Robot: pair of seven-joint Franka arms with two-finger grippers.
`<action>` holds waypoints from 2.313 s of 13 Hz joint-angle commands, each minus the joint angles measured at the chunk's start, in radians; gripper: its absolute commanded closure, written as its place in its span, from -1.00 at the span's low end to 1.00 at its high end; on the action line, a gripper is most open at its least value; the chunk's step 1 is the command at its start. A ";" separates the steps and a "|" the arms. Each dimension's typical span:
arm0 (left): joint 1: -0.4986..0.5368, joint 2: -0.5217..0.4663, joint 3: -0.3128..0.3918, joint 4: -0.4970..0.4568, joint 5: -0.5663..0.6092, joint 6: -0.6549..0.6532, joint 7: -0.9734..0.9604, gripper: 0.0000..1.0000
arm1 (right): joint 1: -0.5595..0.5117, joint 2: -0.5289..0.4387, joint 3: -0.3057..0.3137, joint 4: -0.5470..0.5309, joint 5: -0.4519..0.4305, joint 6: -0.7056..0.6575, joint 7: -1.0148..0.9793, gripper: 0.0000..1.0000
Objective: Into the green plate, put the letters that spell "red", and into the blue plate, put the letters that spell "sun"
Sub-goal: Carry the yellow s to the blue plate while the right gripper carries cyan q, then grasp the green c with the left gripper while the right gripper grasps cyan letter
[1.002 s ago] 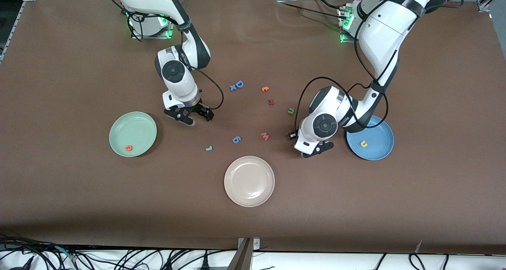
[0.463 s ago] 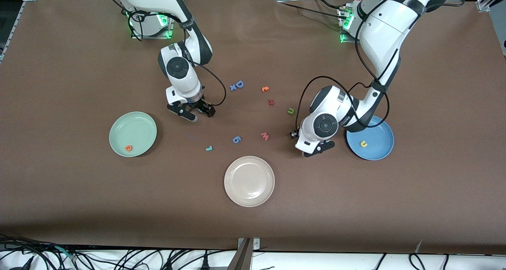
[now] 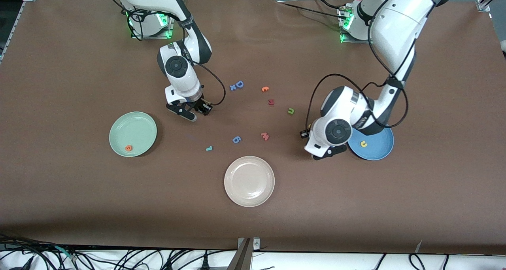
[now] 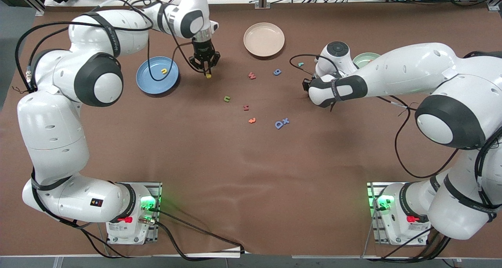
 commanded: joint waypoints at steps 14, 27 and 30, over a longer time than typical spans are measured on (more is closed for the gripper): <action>0.286 0.023 0.006 -0.030 0.121 -0.083 0.668 -1.00 | 0.001 -0.012 -0.188 0.221 0.008 -0.406 -0.325 0.66; 0.275 -0.049 -0.340 -0.057 0.119 -0.083 0.210 -1.00 | -0.035 0.005 -0.406 0.243 0.013 -0.455 -0.839 -1.00; 0.276 -0.144 -0.382 -0.260 0.162 0.120 0.166 -1.00 | -0.031 0.009 -0.373 0.290 0.058 -0.457 -0.768 -1.00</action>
